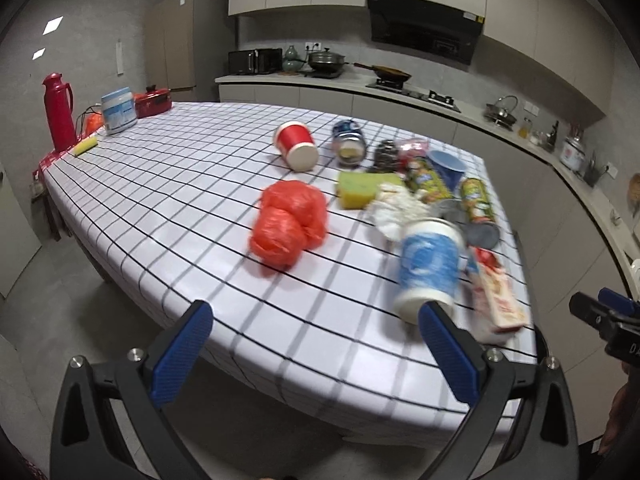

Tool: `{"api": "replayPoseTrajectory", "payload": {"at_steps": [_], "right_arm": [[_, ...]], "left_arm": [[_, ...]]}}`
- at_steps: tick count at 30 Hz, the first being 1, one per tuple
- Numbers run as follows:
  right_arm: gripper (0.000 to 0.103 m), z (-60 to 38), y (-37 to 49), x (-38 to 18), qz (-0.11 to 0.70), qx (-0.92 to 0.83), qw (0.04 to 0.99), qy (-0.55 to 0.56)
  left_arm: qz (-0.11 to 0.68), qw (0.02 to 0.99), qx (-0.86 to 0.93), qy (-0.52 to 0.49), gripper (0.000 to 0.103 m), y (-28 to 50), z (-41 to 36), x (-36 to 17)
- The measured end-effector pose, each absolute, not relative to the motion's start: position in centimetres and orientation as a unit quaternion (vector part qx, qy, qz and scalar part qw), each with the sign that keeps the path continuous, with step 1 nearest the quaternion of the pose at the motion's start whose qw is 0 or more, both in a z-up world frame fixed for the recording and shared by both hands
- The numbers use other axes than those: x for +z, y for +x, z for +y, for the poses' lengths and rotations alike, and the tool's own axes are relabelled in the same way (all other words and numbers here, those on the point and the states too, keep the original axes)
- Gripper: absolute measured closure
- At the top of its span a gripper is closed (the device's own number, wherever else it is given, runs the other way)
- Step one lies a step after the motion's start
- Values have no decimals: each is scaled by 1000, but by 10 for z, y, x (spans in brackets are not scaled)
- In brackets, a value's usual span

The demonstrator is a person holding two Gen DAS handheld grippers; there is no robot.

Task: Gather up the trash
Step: 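Grasp the red plastic bags with left tool while right tool grasps the milk carton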

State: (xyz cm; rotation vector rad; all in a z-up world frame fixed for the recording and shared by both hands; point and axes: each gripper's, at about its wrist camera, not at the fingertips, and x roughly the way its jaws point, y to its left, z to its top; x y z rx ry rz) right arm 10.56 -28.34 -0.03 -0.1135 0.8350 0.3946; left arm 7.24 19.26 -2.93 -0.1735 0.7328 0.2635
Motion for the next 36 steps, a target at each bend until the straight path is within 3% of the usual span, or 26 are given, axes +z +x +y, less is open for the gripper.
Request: {"api": "replayPoseTrajectory", "payload": {"at_steps": [6, 19, 24, 28, 29, 36], "right_arm": [[28, -240, 129, -26, 431, 188, 881, -50], [34, -205, 162, -67, 470, 137, 871, -41], [39, -205, 169, -73, 476, 130, 869, -40], [40, -203, 171, -73, 474, 130, 870, -41], [40, -204, 171, -73, 474, 130, 870, -41], [44, -207, 167, -67, 463, 139, 875, -36]], "left_arm": [[368, 918, 101, -105, 0, 106, 226, -48], [402, 908, 67, -95, 1, 185, 258, -83], [419, 904, 58, -70, 11, 200, 254, -91], [427, 901, 47, -58, 39, 207, 251, -95], [426, 902, 43, -54, 53, 206, 251, -94], [411, 909, 32, -60, 58, 195, 252, -78]]}}
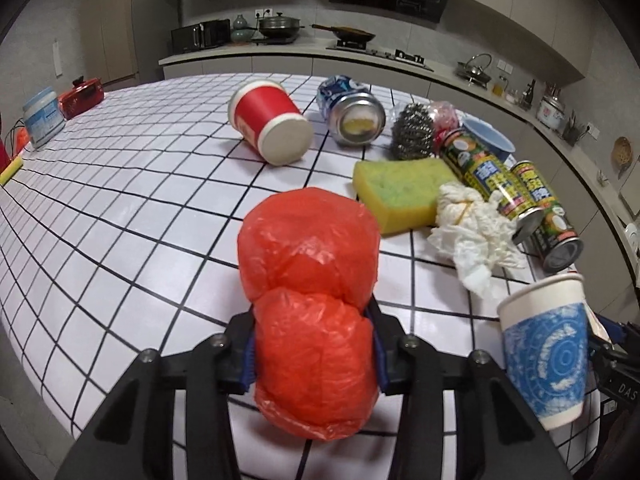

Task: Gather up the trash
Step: 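Grasp the red plastic bags with left tool while right tool grasps the milk carton, then carry both items over the black bin and open both tools to drop them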

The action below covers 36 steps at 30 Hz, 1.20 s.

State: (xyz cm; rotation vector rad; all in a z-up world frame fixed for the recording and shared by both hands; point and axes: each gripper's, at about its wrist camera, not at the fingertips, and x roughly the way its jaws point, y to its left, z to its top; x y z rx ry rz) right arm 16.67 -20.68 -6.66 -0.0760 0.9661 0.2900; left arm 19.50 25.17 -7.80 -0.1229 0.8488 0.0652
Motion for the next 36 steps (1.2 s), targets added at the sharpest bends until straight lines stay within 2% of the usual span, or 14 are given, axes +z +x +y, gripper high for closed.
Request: {"api": "replayPoseTrajectory", "payload": {"at_steps": [8, 17, 30, 36], "right_arm": [[44, -217, 160, -45, 439, 154, 885, -30], [44, -262, 152, -21, 418, 154, 895, -15], [44, -389, 137, -6, 409, 101, 907, 12], [44, -453, 136, -27, 427, 82, 901, 4]], "left_arm": [[395, 916, 34, -56, 58, 176, 235, -53], [376, 926, 13, -43, 58, 164, 181, -24], [370, 927, -68, -12, 58, 157, 49, -12], [394, 911, -121, 1, 58, 157, -22, -30]]}}
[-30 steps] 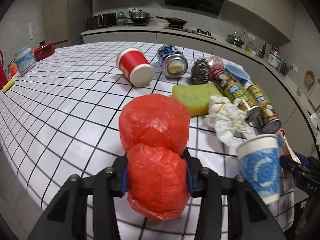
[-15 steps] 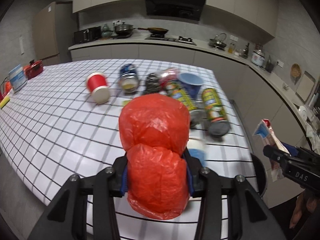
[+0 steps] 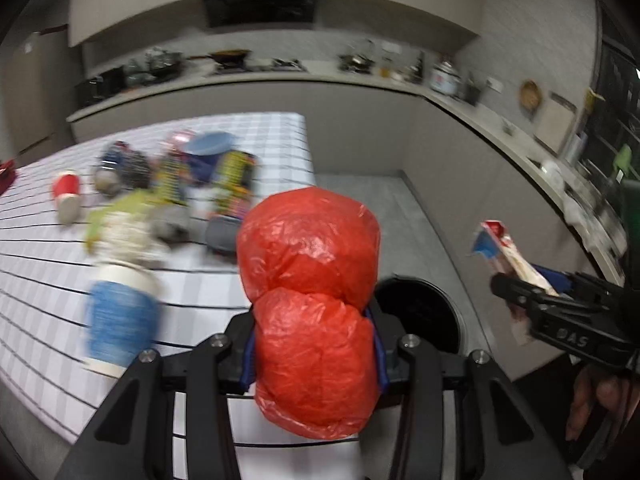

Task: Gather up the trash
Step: 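Carry both items over the black bin and open both tools to drop them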

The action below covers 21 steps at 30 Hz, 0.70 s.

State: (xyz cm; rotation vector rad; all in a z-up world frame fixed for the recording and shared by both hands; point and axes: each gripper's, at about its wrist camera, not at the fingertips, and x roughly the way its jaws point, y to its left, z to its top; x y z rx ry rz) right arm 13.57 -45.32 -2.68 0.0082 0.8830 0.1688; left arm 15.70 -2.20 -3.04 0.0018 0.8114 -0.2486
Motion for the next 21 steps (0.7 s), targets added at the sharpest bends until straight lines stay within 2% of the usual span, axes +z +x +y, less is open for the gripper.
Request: {"api": "replayPoseTrajectory", "payload": {"at_steps": [10, 21], "right_arm": [[44, -533, 149, -95, 472, 95, 876, -28], [44, -541, 187, -187, 508, 154, 843, -86]], "left_arm": [[445, 883, -150, 6, 58, 164, -117, -94], [507, 851, -132, -41, 58, 181, -136, -159]]}}
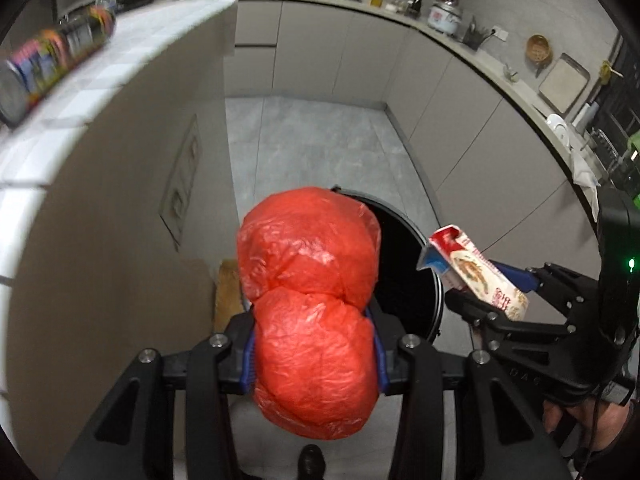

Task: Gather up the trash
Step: 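Carry both items over the black bin and open both tools to drop them, then move both tools back from the bin toward the table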

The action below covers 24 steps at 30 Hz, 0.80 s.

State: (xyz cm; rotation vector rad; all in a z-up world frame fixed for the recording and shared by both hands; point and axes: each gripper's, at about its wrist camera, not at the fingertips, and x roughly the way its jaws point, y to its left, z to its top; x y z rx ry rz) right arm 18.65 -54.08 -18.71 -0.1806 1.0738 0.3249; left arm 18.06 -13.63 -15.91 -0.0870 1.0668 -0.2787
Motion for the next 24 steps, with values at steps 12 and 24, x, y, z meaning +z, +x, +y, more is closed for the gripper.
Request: {"api": "replayPoseTrajectory", "payload": {"at_steps": [12, 24], "right_arm": [[25, -543, 213, -234, 518, 204, 819, -135], [24, -525, 192, -177, 512, 157, 839, -93]], "left_arm": [[497, 861, -97, -59, 7, 193, -123, -143], [473, 875, -76, -64, 7, 179, -102, -112]]}}
